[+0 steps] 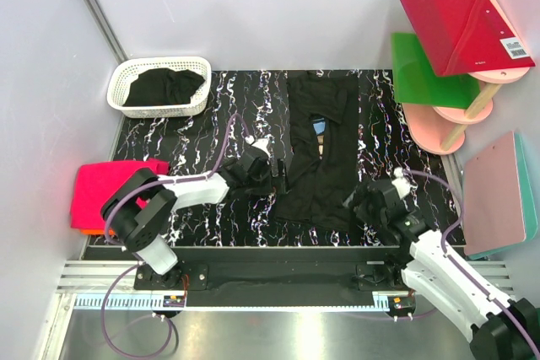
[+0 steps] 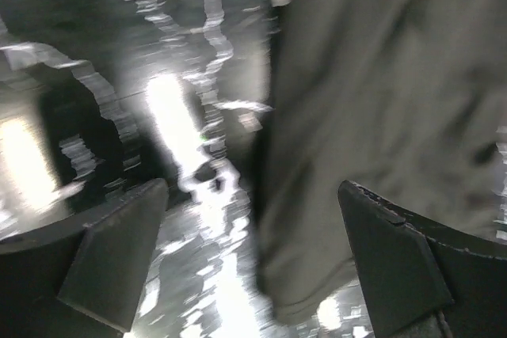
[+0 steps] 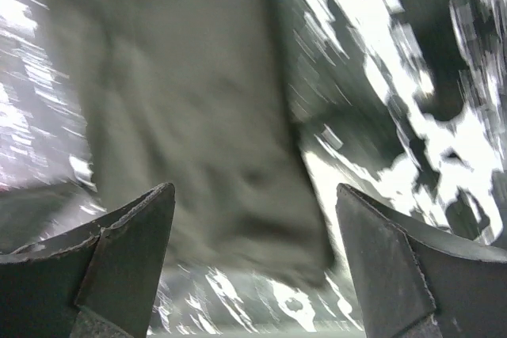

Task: Fold and stack the t-shirts
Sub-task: Grab the bottom of the folded rectangular tshirt with both arms

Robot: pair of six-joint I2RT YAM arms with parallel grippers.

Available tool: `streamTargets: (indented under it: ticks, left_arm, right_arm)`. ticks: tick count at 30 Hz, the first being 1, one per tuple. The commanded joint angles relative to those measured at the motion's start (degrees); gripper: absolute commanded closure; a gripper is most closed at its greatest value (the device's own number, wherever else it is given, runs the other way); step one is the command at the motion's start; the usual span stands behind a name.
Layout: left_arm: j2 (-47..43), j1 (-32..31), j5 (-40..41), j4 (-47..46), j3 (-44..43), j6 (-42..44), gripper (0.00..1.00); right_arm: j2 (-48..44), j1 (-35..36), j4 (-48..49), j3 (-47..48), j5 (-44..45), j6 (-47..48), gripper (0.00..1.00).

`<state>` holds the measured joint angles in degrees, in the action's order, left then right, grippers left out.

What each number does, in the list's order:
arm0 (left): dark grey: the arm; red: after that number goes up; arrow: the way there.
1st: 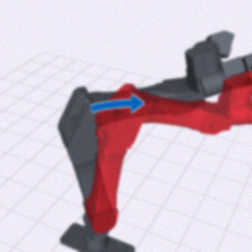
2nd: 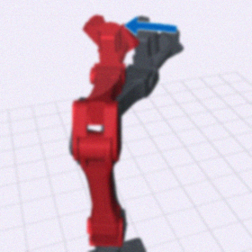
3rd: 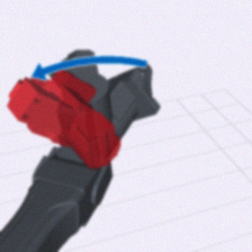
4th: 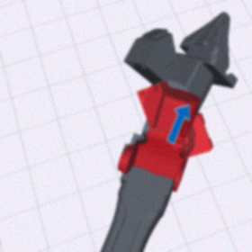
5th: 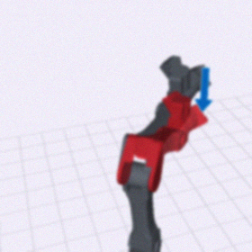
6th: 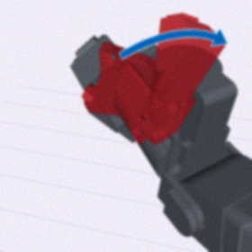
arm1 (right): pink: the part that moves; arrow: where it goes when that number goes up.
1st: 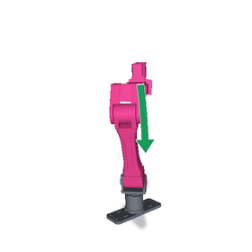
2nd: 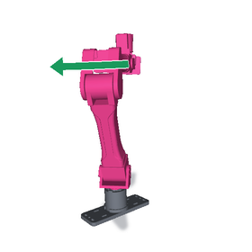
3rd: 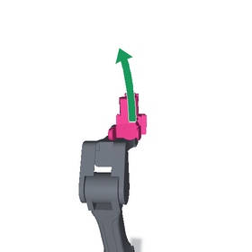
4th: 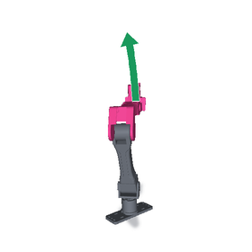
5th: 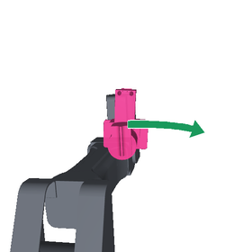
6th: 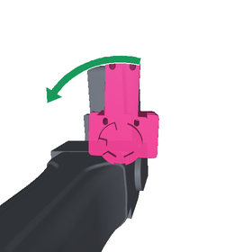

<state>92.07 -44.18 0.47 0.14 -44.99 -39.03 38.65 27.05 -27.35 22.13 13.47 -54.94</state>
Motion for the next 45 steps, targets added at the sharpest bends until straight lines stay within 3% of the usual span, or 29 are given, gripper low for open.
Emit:
streamTargets:
  ticks: [1, 3, 10, 18, 25, 26, 28, 29, 30, 32, 33, 34, 38, 45]
  left_arm:
    - [4.2, -0.3, -8.8, -9.9, 3.3, -5.3, 0.01]
    - [4.6, -0.4, -10.3, -10.8, 3.4, -6.2, 0.02]
    - [0.4, -2.4, -6.1, -1.1, 3.4, -7.2, 0.03]
    - [-6.3, -4.8, -1.9, 7.3, 4.7, -7.7, 0.04]
    - [0.6, -8.6, -4.6, 5.0, 1.4, -7.6, 0.17]
    - [1.7, -9.0, -5.3, 4.6, 0.8, -7.6, 0.19]
    - [4.2, -10.1, -6.8, 3.9, -0.6, -7.7, 0.38]
    - [5.0, -10.4, -7.4, 3.9, -1.1, -7.6, 0.47]
    - [5.6, -10.7, -7.6, 4.1, -1.2, -7.7, 0.73]
    - [5.5, -10.8, -7.2, 4.5, -1.0, -8.3, 0.97]
    - [5.0, -10.8, -6.9, 5.4, -0.6, -8.3, 1.00]
    - [4.5, -10.9, -6.4, 5.9, -0.3, -8.4, 1.00]
    - [-0.5, -10.9, -5.0, 8.7, 1.3, -8.5, 1.00]
    - [-13.0, -12.7, -1.7, 17.3, 1.6, -7.1, 1.00]
  right_arm:
    - [-4.1, -0.2, -4.9, -6.0, -7.7, -11.0, 0.11]
    - [-5.8, -0.2, -3.8, -7.3, -11.0, -11.5, 0.22]
    - [-5.4, -0.2, -13.6, -3.9, -12.9, -12.4, 0.16]
    - [-4.4, -0.2, -11.8, -4.5, -13.2, -13.1, 0.18]
    - [-1.0, 0.0, -4.7, -6.7, -16.5, -13.2, 0.28]
    - [-0.8, -0.2, -3.9, -6.9, -16.8, -13.0, 0.33]
    - [0.1, -0.2, -2.8, -6.7, -16.6, -12.7, 0.38]
    - [0.5, -0.2, -2.6, -6.3, -16.6, -12.2, 0.50]
    - [1.3, -0.2, -2.1, -5.7, -16.6, -11.9, 0.63]
    - [1.9, -0.2, -1.7, -5.2, -17.1, -10.9, 0.84]
    - [2.2, -0.2, -1.6, -4.9, -17.6, -10.6, 0.98]
    - [2.2, -0.2, -1.6, -4.7, -17.8, -10.3, 1.00]
    - [-1.0, -0.2, -3.0, -4.2, -19.4, -9.9, 1.00]
    - [-9.9, -0.2, -13.5, 2.3, -16.7, -7.7, 1.00]
